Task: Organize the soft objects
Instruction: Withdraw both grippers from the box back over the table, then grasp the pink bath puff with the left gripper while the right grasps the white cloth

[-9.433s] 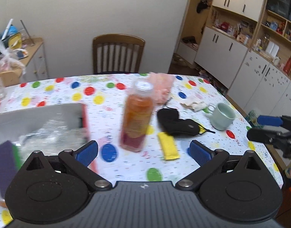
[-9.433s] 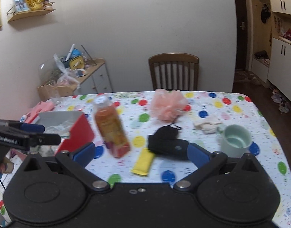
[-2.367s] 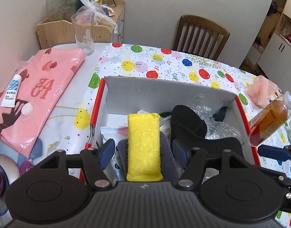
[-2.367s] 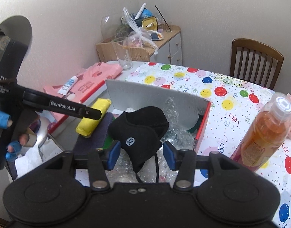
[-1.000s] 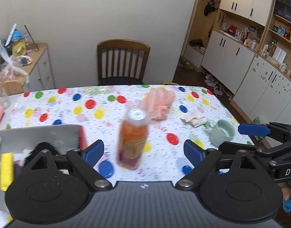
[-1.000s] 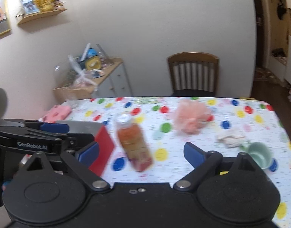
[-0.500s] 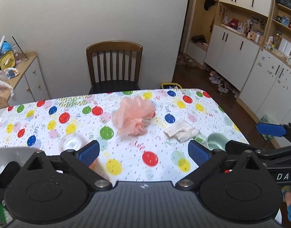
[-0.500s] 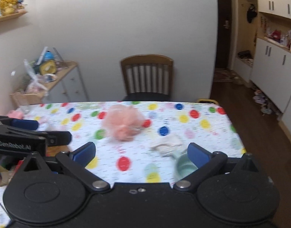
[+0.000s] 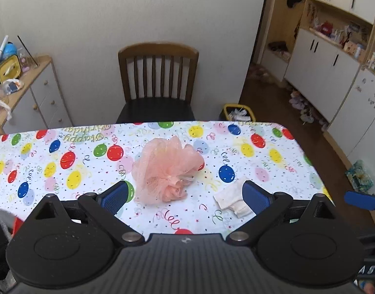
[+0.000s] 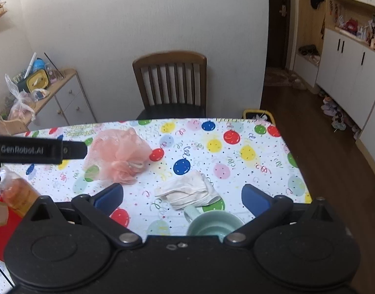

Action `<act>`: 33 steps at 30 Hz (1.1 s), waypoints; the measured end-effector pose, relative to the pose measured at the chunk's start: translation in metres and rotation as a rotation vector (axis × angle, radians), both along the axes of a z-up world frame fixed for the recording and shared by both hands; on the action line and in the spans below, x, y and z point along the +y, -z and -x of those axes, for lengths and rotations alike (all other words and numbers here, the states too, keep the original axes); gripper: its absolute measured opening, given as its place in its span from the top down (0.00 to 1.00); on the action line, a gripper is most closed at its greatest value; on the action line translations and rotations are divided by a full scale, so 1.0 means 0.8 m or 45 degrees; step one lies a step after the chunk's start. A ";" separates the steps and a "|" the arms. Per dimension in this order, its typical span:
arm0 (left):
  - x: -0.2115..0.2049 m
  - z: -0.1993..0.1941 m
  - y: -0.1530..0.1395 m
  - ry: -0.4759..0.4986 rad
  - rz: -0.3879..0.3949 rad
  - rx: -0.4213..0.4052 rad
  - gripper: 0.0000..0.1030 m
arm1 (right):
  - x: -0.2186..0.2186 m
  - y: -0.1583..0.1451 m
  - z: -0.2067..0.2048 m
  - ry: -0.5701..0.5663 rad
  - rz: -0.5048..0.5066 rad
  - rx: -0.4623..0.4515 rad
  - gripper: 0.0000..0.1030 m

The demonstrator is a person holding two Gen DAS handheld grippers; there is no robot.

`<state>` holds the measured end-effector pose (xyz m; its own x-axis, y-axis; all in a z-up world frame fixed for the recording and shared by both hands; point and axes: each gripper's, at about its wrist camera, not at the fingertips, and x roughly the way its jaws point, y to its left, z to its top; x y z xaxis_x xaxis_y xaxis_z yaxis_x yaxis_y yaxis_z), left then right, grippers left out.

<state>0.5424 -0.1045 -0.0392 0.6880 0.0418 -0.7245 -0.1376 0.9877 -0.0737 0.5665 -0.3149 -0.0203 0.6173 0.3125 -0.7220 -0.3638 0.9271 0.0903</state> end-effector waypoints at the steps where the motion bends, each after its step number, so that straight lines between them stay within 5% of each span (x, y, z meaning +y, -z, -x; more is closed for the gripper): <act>1: -0.001 -0.010 0.003 -0.002 0.000 0.018 0.03 | 0.000 0.005 -0.009 -0.010 -0.001 0.020 0.00; 11: -0.002 -0.110 0.055 0.012 -0.057 0.201 0.03 | 0.031 0.050 -0.097 -0.178 0.078 0.194 0.00; 17: 0.020 -0.163 0.094 -0.080 -0.052 0.302 0.03 | 0.050 0.082 -0.140 -0.232 0.118 0.280 0.00; 24: 0.037 -0.203 0.127 -0.101 -0.029 0.382 0.03 | 0.067 0.131 -0.184 -0.257 0.111 0.475 0.00; 33: 0.039 -0.231 0.168 -0.118 -0.008 0.458 0.03 | 0.081 0.165 -0.199 -0.272 0.168 0.527 0.06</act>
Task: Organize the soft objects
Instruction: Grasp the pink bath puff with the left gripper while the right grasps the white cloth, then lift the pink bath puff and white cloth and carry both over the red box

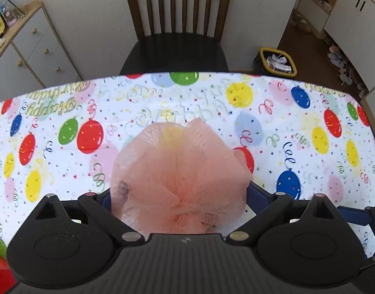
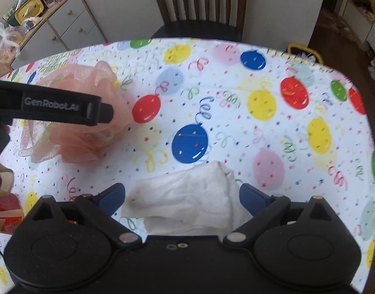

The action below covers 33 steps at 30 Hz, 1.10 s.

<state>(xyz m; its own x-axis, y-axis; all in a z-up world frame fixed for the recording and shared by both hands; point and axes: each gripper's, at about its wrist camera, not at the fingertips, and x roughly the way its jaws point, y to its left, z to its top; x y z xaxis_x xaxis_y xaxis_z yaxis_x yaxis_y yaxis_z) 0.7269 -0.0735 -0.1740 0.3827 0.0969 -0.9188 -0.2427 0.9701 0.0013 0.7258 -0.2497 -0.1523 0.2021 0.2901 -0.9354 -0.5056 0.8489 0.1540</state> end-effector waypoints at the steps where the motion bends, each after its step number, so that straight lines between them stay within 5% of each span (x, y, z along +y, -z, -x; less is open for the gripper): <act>1: 0.001 -0.002 0.005 -0.001 0.003 0.008 0.03 | 0.001 0.003 0.000 -0.004 0.007 0.009 0.08; 10: 0.002 -0.006 0.040 -0.018 -0.007 0.057 0.03 | 0.017 0.014 0.008 -0.068 0.118 -0.055 0.18; 16: -0.001 -0.003 0.041 -0.047 -0.036 0.040 0.24 | 0.023 0.016 0.016 -0.118 0.187 -0.106 0.27; 22: -0.001 -0.001 0.034 -0.076 -0.020 0.017 0.44 | 0.017 0.009 0.017 -0.084 0.172 -0.126 0.50; 27: 0.006 0.007 0.029 -0.111 0.018 -0.003 0.58 | 0.010 0.004 0.019 -0.043 0.164 -0.134 0.83; 33: 0.006 0.021 0.015 -0.133 0.030 -0.045 0.66 | -0.005 -0.014 0.024 0.014 0.109 -0.170 0.89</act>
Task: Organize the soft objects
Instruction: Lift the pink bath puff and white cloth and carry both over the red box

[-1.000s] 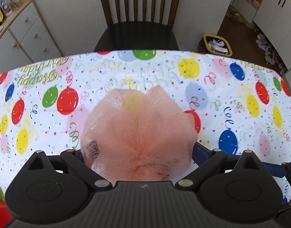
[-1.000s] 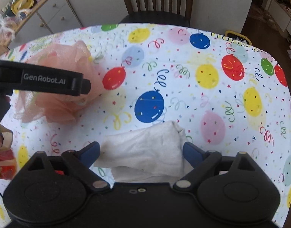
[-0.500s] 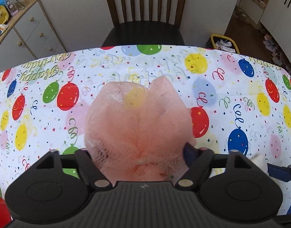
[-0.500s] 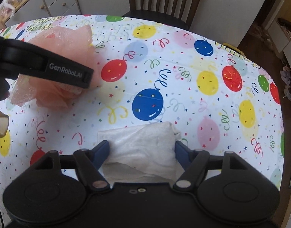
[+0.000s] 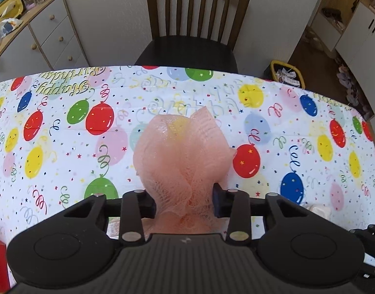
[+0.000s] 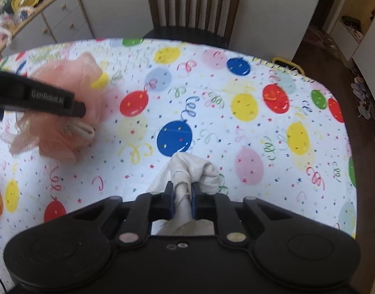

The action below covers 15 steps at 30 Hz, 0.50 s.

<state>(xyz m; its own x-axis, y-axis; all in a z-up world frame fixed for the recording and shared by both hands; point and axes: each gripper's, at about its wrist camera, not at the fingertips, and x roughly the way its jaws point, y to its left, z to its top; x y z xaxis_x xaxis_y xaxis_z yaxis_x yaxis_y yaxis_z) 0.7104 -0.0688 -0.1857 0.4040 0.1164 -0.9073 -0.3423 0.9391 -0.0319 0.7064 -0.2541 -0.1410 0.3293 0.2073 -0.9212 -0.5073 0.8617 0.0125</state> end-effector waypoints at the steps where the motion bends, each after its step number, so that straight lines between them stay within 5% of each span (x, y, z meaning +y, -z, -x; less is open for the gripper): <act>1: 0.000 0.003 -0.003 -0.001 0.004 -0.009 0.66 | -0.003 -0.005 0.001 0.009 -0.015 -0.005 0.89; 15: -0.020 0.052 -0.079 0.027 0.005 -0.166 0.67 | -0.040 -0.102 0.045 0.071 -0.159 -0.136 0.89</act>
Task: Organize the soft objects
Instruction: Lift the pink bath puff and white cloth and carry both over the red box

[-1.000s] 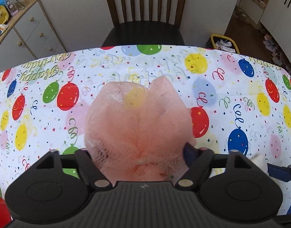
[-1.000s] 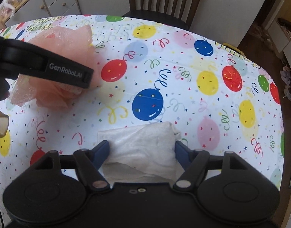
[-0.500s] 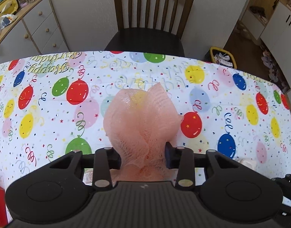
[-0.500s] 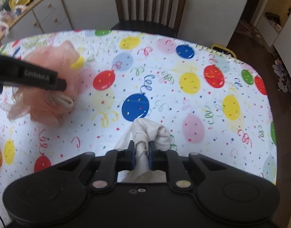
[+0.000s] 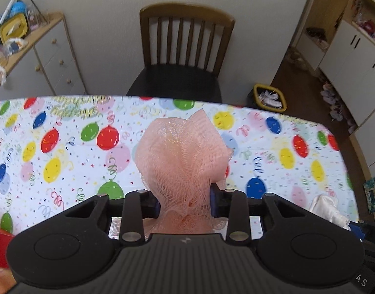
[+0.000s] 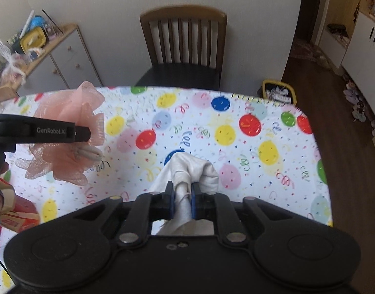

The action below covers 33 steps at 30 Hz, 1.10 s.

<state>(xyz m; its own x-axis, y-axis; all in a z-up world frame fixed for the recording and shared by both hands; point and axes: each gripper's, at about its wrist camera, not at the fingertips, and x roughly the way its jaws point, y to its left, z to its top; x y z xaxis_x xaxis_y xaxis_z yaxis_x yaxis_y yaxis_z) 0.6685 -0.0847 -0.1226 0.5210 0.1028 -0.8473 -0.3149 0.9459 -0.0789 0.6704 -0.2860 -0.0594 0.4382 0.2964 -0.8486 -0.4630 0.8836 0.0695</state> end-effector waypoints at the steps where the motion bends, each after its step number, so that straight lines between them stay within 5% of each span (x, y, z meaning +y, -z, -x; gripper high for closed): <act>1: -0.003 0.005 -0.008 0.007 -0.004 -0.015 0.67 | -0.002 -0.008 0.005 0.005 -0.011 -0.013 0.89; 16: -0.034 0.105 -0.112 0.144 -0.004 -0.228 0.67 | -0.035 -0.107 0.102 0.001 -0.121 -0.197 0.89; 33: -0.034 0.254 -0.180 0.237 -0.002 -0.357 0.67 | -0.038 -0.160 0.229 -0.085 -0.182 -0.325 0.89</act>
<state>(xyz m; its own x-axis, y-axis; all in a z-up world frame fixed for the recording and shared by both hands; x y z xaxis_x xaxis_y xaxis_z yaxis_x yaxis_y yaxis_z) 0.4651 -0.1122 0.0210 0.7438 -0.0150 -0.6683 -0.1030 0.9852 -0.1368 0.4872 -0.3162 0.0689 0.6077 0.4403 -0.6609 -0.5385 0.8401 0.0645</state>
